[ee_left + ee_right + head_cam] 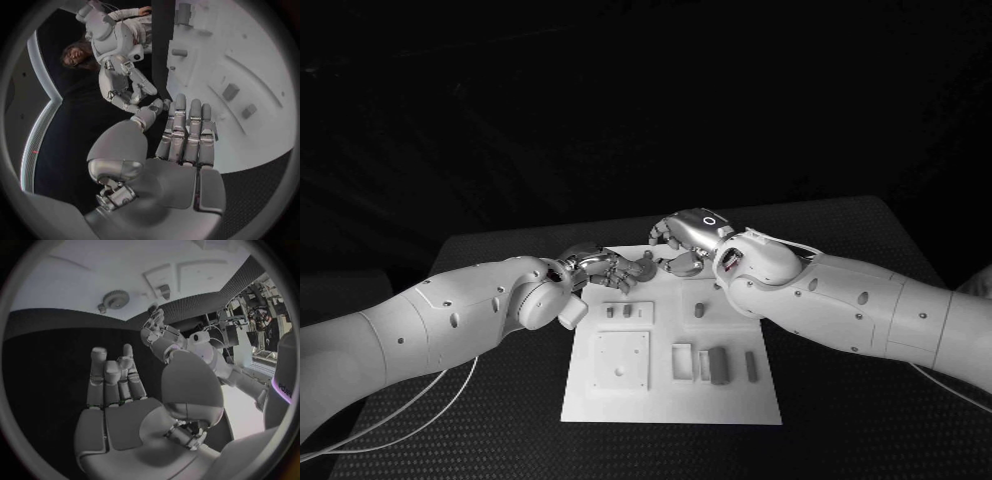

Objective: Assemble the parts on the task board

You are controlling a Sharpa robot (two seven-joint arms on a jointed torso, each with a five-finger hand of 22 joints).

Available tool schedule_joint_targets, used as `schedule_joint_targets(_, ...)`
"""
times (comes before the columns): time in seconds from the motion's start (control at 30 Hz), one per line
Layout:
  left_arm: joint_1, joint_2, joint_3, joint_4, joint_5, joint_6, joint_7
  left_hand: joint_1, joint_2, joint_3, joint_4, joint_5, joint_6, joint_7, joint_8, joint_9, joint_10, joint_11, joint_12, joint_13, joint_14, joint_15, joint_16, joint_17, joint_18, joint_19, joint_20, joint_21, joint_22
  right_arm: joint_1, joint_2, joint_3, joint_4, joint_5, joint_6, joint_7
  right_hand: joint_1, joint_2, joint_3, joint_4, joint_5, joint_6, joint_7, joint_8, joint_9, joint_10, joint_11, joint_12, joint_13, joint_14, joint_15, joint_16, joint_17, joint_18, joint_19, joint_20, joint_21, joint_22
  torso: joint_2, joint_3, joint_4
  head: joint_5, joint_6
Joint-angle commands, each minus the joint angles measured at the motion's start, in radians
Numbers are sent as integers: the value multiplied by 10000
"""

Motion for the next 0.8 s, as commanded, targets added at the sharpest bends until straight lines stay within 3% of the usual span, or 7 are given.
schedule_joint_targets(0.03,17,-1,13,-49,-988,12,51,61,5,68,-8,40,190,-89,43,70,91,-11,42,14,25,36,-62,16,-151,50,20,46,-6,75,-98,123,-75,667,-341,174,68,-63,12,42,16,-304,271,-20,-13,-13,68,-41,7,4,85,-49,8,140,-63,38,-43,9,0,4,-5,11,-2)
schedule_joint_targets(0.17,137,78,16,-279,-2672,-122,-92,99,-8,98,-19,41,203,-63,46,79,128,-1,40,23,46,73,-64,24,-151,51,14,48,2,250,-218,284,-247,1356,-282,259,97,-36,19,35,15,-305,274,-17,-20,-17,72,-41,6,1,89,-53,5,140,-68,41,-47,10,1,4,-12,0,21)
schedule_joint_targets(0.37,559,279,16,-900,-5584,30,-741,197,-56,156,-28,41,250,-7,62,104,214,9,38,43,130,120,-50,51,-151,80,-7,65,27,607,-485,525,-575,2389,-147,395,167,56,8,-25,9,-316,284,-14,-40,-37,82,-40,5,-16,101,-58,2,140,-95,51,-59,16,5,13,-26,-21,58)
schedule_joint_targets(0.5,764,303,14,-1014,-7193,343,-808,289,-102,196,-34,43,282,-6,72,120,242,-2,23,51,179,111,-42,68,-151,127,-30,89,57,717,-605,664,-812,2931,-99,408,170,71,-15,-49,5,-331,291,-19,-52,-49,88,-38,7,-25,106,-60,1,140,-107,59,-62,21,5,12,-19,-33,44)
schedule_joint_targets(0.8,833,425,-29,-1042,-9668,-178,47,426,-203,243,-29,43,334,-12,84,143,295,-21,2,66,240,84,-44,88,-151,162,-48,102,97,734,-676,752,-1155,3398,-53,461,156,108,-44,-62,5,-360,303,-30,-70,-64,100,-36,8,-36,117,-60,1,140,-120,72,-65,27,2,13,-3,-40,1)
